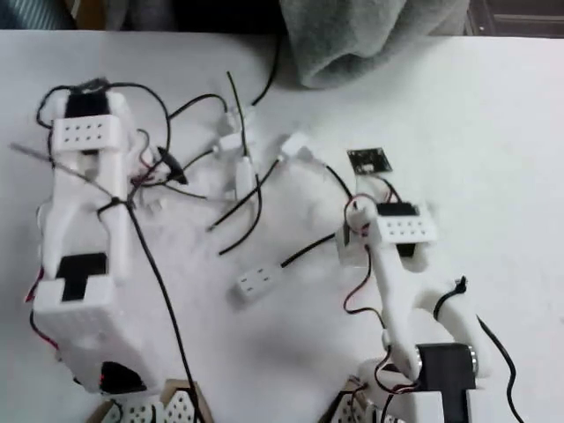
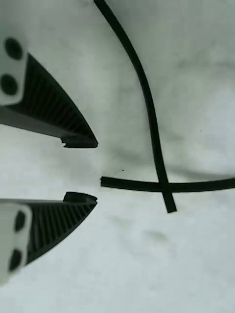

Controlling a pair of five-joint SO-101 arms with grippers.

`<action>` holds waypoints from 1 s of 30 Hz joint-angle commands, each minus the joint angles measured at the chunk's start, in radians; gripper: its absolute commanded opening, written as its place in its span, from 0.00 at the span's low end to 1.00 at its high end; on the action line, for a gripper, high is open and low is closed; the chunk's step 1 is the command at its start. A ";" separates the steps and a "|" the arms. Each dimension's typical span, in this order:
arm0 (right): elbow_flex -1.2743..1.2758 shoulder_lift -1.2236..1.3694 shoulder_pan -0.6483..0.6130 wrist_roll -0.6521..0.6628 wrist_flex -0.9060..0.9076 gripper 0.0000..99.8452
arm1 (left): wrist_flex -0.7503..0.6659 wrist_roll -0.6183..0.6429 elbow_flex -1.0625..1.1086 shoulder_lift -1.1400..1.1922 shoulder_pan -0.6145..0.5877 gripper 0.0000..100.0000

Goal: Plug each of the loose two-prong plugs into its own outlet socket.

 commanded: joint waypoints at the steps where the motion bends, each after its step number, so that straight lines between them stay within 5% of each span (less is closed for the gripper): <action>1: 0.060 -0.039 0.010 -0.012 -0.134 0.16 | -0.040 0.066 -0.066 0.117 0.019 0.33; 15: 0.064 -0.039 -0.031 -0.012 -0.150 0.16 | 0.041 0.227 -0.361 0.432 -0.058 0.33; 30: 0.066 -0.038 -0.031 -0.018 -0.151 0.16 | 0.026 0.183 -0.405 0.506 -0.113 0.33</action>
